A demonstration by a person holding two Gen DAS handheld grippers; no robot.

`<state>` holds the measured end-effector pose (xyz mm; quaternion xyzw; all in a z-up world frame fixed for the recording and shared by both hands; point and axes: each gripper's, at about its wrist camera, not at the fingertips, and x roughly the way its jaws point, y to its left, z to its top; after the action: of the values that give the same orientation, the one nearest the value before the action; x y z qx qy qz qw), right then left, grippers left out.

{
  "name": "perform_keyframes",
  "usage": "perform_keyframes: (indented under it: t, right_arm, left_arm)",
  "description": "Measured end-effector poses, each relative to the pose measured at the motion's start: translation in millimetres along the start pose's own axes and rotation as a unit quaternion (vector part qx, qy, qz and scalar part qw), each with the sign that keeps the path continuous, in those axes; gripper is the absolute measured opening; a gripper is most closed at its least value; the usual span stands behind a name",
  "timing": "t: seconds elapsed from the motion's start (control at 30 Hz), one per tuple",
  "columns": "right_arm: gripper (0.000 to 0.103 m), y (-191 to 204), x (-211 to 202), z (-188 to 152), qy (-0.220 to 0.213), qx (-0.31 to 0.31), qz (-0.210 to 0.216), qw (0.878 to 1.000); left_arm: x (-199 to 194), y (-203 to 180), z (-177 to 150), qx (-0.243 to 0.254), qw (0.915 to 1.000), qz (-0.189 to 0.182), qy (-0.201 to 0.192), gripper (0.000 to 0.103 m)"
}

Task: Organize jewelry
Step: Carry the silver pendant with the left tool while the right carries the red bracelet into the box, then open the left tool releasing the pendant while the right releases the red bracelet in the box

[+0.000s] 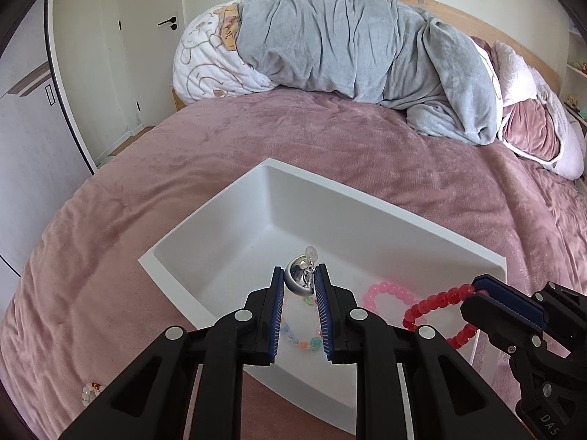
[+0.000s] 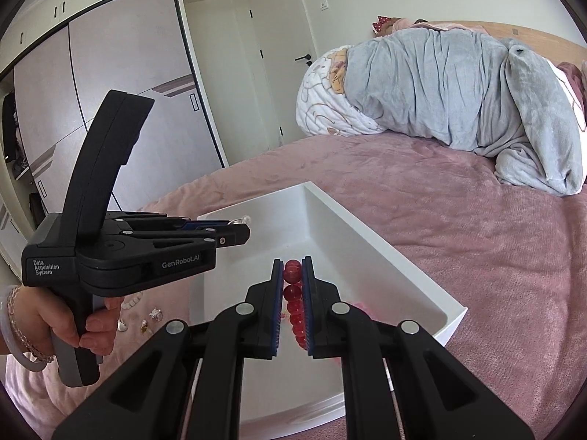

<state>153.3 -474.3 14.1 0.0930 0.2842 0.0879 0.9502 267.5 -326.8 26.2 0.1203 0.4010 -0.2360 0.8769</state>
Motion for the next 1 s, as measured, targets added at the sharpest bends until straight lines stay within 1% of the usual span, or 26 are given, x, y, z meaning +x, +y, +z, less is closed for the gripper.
perform_keyframes:
  t: [0.17, 0.2, 0.27, 0.4, 0.47, 0.5, 0.6, 0.67, 0.77, 0.8, 0.83, 0.87, 0.97, 1.0]
  right_arm:
    - [0.011, 2, 4, -3, 0.008, -0.002, -0.001, 1.000]
    - [0.012, 2, 4, -3, 0.006, -0.003, -0.002, 1.000]
    - [0.012, 5, 1, -1, 0.004, -0.007, -0.007, 1.000]
    - [0.013, 9, -5, 3, -0.001, -0.012, -0.009, 1.000]
    - [0.013, 12, -9, 4, -0.003, -0.016, -0.011, 1.000]
    - [0.013, 14, -11, 5, -0.004, -0.019, -0.012, 1.000]
    - [0.025, 21, -16, 7, -0.010, -0.031, -0.016, 0.999]
    - [0.025, 29, -19, 8, -0.011, -0.042, -0.018, 0.999]
    - [0.026, 38, -22, 10, -0.014, -0.052, -0.016, 0.998]
    - [0.031, 41, -23, 11, -0.014, -0.052, -0.011, 0.998]
    - [0.038, 44, -25, 12, -0.016, -0.052, -0.007, 0.999]
    - [0.041, 47, -27, 12, -0.018, -0.052, -0.005, 0.998]
    - [0.042, 57, -33, 14, -0.022, -0.063, -0.005, 0.998]
    - [0.043, 61, -36, 15, -0.024, -0.067, -0.008, 0.997]
  left_arm:
    - [6, -6, -4, 0.018, 0.9997, 0.017, -0.001, 0.024]
    - [6, -6, -5, 0.020, 0.9996, 0.020, 0.000, 0.027]
    - [3, -7, -6, 0.022, 0.9995, 0.023, -0.004, 0.040]
    - [-9, -9, -5, 0.028, 0.9990, 0.027, -0.021, 0.043]
    - [-16, -8, -4, 0.025, 0.9989, 0.026, -0.029, 0.047]
    - [-20, -7, -4, 0.023, 0.9989, 0.025, -0.033, 0.047]
    - [-34, -1, -3, 0.019, 0.9984, 0.028, -0.045, 0.048]
    - [-45, 3, -4, 0.017, 0.9980, 0.030, -0.053, 0.051]
    - [-61, 13, -6, 0.010, 0.9970, 0.037, -0.067, 0.051]
    - [-67, 17, -8, 0.006, 0.9965, 0.042, -0.072, 0.051]
    - [-74, 21, -9, 0.003, 0.9957, 0.048, -0.079, 0.053]
    - [-81, 26, -11, 0.000, 0.9945, 0.057, -0.088, 0.055]
    - [-106, 43, -19, -0.013, 0.9890, 0.081, -0.123, 0.062]
    - [-114, 51, -21, -0.019, 0.9876, 0.085, -0.130, 0.062]
